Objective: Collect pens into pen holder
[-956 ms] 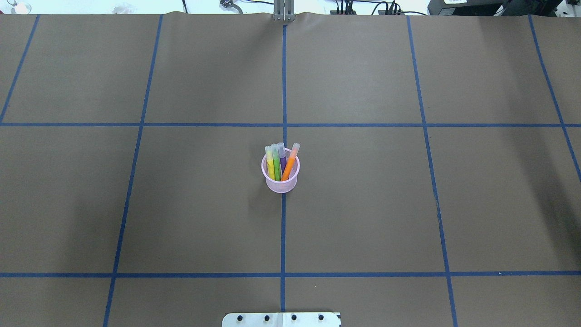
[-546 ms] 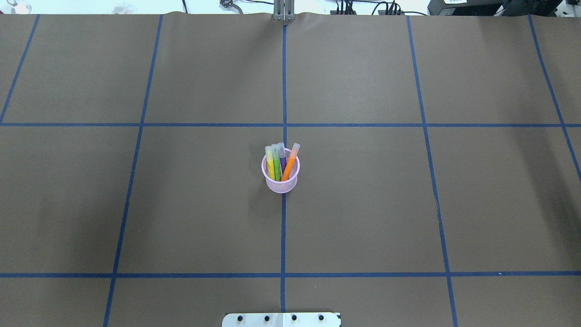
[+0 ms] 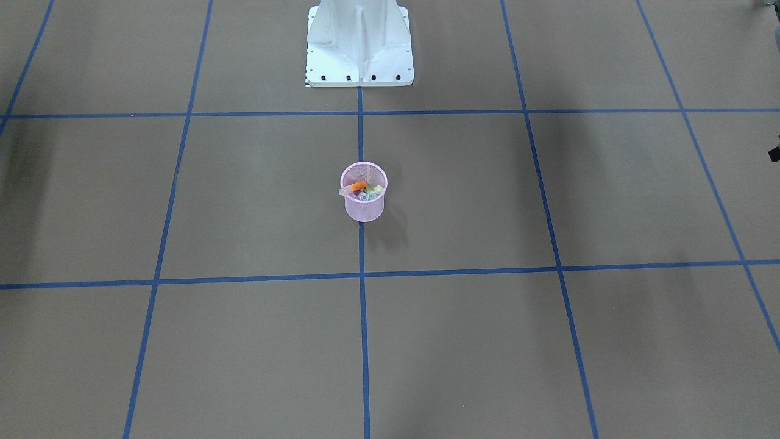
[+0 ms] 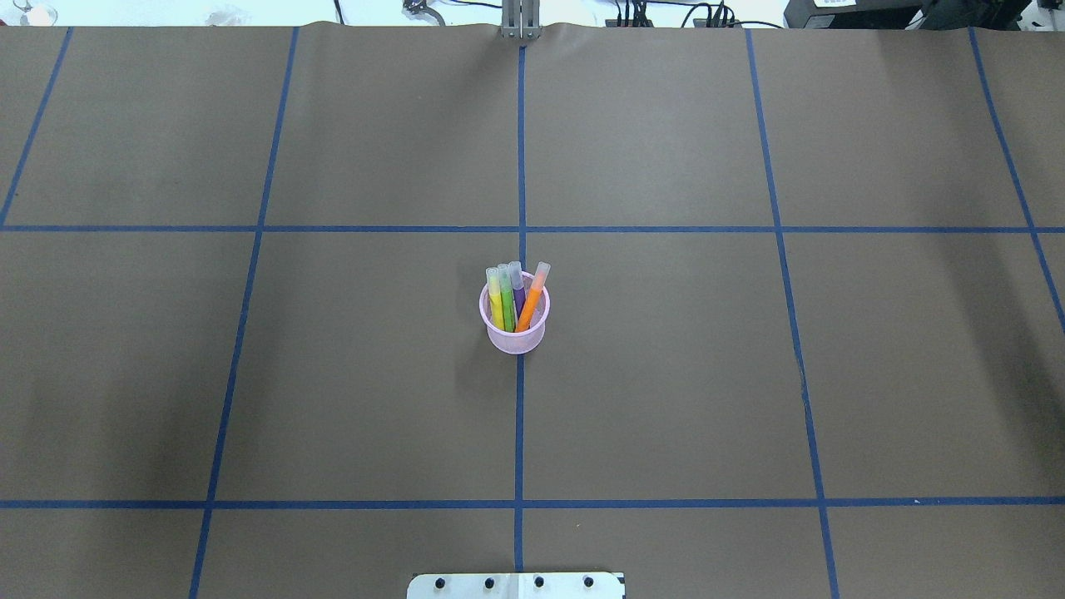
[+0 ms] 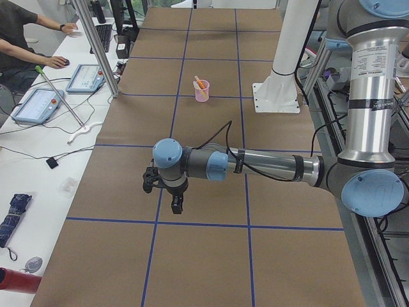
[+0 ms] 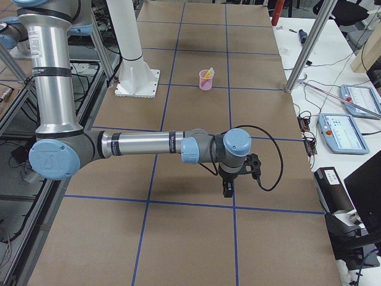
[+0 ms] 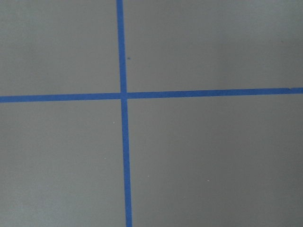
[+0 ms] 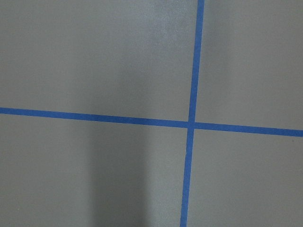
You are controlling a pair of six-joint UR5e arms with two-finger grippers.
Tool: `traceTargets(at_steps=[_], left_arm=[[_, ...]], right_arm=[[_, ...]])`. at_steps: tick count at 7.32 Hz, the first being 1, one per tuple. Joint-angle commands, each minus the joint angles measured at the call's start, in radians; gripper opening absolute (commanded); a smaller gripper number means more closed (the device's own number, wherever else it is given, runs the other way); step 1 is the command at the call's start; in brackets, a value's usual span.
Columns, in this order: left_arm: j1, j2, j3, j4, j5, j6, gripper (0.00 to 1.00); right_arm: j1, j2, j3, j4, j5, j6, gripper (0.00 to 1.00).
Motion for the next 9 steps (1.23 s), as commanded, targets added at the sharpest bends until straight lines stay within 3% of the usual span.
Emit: traceTargets(at_steps=[1,9], left_arm=[[0.001,0.017,-0.008,-0.003,-0.006,0.001,0.99],[0.001,-0.006,-0.022,-0.003,0.002,0.0,0.99]], right_arm=[[0.0,-0.016,-0.011,-0.003,0.0,0.007,1.0],[0.0,-0.023,-0.02,0.014,-0.003,-0.001,1.0]])
